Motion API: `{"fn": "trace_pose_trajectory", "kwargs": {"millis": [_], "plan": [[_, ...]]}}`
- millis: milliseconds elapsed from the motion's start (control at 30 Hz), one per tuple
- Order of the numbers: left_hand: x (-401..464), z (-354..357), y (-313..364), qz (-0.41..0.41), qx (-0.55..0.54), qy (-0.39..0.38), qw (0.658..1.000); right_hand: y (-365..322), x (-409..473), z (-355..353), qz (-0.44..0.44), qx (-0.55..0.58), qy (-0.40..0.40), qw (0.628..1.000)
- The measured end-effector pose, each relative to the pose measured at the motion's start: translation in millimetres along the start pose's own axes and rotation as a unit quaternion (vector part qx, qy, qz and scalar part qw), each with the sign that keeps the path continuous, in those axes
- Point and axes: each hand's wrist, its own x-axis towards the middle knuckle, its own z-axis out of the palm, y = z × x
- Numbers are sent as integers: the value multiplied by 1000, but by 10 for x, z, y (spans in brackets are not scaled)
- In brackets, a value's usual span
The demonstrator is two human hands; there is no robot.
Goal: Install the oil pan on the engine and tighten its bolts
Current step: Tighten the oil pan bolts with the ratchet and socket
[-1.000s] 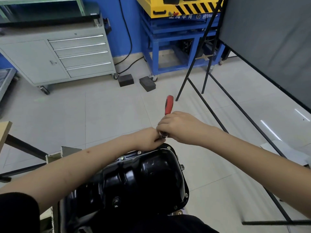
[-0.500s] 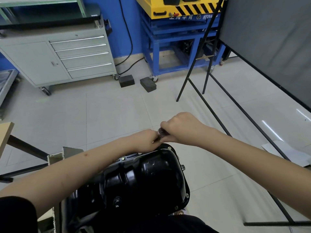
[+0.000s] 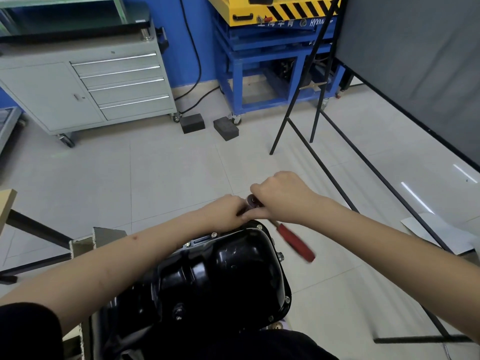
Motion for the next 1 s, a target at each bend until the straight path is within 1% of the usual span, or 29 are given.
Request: {"fn": "trace_pose_trajectory", "kwargs": {"millis": [33,67,167,233,300,400,433,467,533,633,700,767,833,867,933,1000], "plan": [[8,-2,-3,-4,5,0,1000,-6,-6,-2,20,9,-6,1000],[12,-4,-2,-1,2,2,1000,-1,-12,6,19,4,-2,1000],[-8,-22,-4,31,-28,-1,999,54,-24,55,-59,-34,30,997],[-14,-30,-16,45,-38,-8,998,100,-22,37,-97,-48,34,994],[-6,-30,-17,31,-31,-17,999,95,-3,32,-85,-46,33,995],[12,-19,-16,0,-18,-20,1000,15,28,-21,9,-2,-18,1000],[16,-15,-15,-2,-12,-17,1000,-3,31,-30,25,7,-30,999],[14,-8,-12,0,-7,-12,1000,-6,29,-33,18,3,-32,999],[11,16,-8,16,-14,-1,1000,6,9,-15,-33,-24,-9,999],[13,37,-36,21,-34,-5,999,49,-2,51,-100,-51,6,994],[7,26,-41,20,-33,-17,999,55,14,51,-94,-36,14,995],[-6,11,-39,12,-33,-20,999,42,30,13,-43,-5,11,999],[-20,1,-33,1,-24,-18,1000,14,35,-11,22,27,-29,999],[-23,4,-31,-1,-14,-17,1000,-3,30,-16,35,38,-40,998],[-25,19,-36,5,1,-10,1000,-17,12,4,7,16,-28,999],[-32,27,-48,25,-12,-9,1000,-4,-6,40,-55,-20,2,998]]}}
